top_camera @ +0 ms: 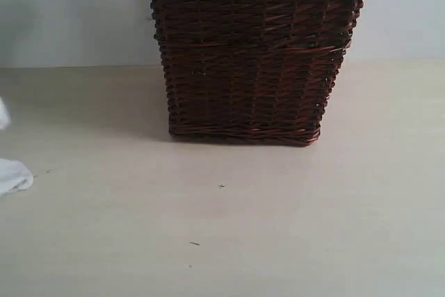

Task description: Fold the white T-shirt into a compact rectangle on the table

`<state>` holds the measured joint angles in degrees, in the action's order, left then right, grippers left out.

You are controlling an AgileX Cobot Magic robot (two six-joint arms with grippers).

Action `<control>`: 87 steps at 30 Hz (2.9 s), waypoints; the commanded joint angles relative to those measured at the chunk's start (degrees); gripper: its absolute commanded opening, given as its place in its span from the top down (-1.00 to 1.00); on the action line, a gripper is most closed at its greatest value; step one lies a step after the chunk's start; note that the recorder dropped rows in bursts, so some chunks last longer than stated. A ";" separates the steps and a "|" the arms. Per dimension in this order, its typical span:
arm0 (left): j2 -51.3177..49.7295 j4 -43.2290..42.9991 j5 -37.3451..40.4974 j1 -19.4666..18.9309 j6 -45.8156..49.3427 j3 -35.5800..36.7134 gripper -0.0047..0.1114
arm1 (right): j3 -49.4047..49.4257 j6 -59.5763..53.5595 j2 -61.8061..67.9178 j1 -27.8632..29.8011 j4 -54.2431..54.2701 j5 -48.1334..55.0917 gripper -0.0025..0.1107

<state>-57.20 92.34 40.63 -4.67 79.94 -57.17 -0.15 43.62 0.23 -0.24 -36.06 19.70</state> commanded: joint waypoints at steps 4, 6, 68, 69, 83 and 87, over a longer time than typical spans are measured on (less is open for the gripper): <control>-4.05 -2.32 -7.15 15.62 -0.43 7.06 0.86 | 0.15 -0.25 -0.23 0.24 -0.48 -0.50 0.96; -6.31 -2.82 -7.15 18.57 0.92 8.72 0.68 | 0.15 -0.25 -0.23 0.24 -0.48 -0.50 0.96; 48.60 7.60 -45.26 29.75 20.55 57.17 -0.89 | 0.15 -0.25 -0.23 0.24 -0.48 -0.50 0.96; 49.41 7.60 -45.63 29.75 20.55 57.17 -0.89 | 0.15 -0.25 -0.23 0.24 -0.48 -0.50 0.96; 57.20 7.60 -43.70 11.08 20.55 57.17 -0.89 | 0.15 -0.25 -0.23 0.24 -0.48 -0.11 0.96; 57.20 7.60 -43.80 6.39 20.55 57.17 -0.89 | 0.15 -0.25 -0.23 0.24 -0.48 -0.11 0.96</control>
<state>-0.35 99.66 -3.33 3.99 100.40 0.00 -0.15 43.62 0.23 -0.24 -36.06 19.70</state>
